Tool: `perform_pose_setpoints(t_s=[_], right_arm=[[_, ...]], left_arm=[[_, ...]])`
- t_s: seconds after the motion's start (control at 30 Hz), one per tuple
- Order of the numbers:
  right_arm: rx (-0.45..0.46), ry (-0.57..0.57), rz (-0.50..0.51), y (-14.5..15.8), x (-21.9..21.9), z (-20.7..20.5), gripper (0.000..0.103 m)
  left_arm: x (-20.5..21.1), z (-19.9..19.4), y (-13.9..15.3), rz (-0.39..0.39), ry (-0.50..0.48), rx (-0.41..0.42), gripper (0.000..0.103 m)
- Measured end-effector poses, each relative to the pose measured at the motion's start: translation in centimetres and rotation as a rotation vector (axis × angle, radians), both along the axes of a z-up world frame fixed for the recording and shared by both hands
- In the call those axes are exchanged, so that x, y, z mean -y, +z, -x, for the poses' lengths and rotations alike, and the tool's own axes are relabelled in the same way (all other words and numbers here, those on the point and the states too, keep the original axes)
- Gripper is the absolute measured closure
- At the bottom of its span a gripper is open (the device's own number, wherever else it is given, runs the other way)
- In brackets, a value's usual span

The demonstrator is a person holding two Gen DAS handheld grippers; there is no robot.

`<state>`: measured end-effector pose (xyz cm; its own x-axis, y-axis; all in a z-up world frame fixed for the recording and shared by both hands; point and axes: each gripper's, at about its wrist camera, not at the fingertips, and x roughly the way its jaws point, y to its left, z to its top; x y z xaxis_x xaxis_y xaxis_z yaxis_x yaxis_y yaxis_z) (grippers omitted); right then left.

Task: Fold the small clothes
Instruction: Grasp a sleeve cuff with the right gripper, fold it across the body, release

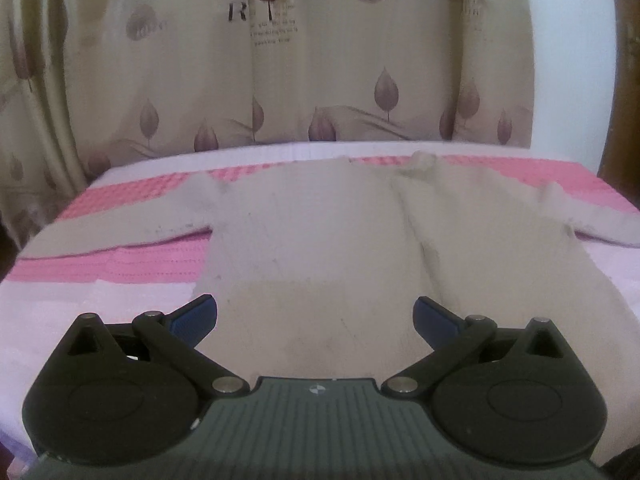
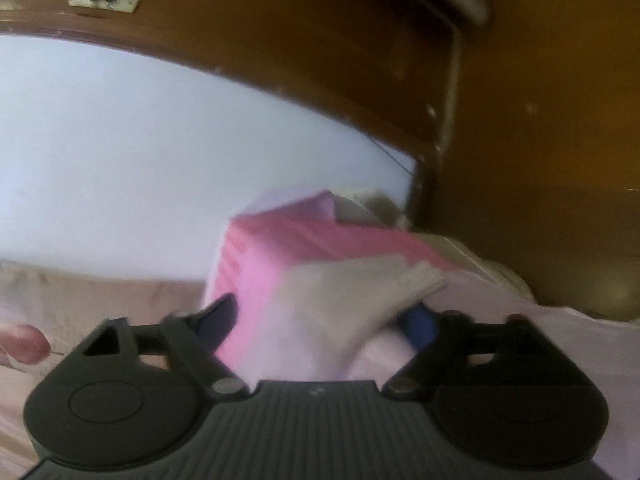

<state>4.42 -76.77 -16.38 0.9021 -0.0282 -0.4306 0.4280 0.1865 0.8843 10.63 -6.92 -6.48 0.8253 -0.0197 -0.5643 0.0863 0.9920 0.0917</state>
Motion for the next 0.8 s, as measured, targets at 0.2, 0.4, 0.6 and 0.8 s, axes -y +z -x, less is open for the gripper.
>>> perform_pose_setpoints(t_s=[0.2,0.4,0.6,0.8], right_arm=[[0.022,-0.033,0.127,1.3,-0.2,0.2,0.094],[0.059,-0.020,0.176,3.9,-1.1,0.7,0.094],[0.117,-0.001,0.215,7.9,-2.9,0.0,0.094],[0.200,0.061,0.245,13.4,-7.2,-2.2,0.094]], left_arm=[[0.4,0.0,-0.3,-0.062,0.009,0.014,0.000],[-0.3,-0.6,-0.8,-0.006,0.035,-0.035,0.000],[-1.6,-0.4,-0.4,0.031,0.063,-0.036,0.000],[-3.8,-0.2,-0.2,0.109,0.099,-0.040,0.000]])
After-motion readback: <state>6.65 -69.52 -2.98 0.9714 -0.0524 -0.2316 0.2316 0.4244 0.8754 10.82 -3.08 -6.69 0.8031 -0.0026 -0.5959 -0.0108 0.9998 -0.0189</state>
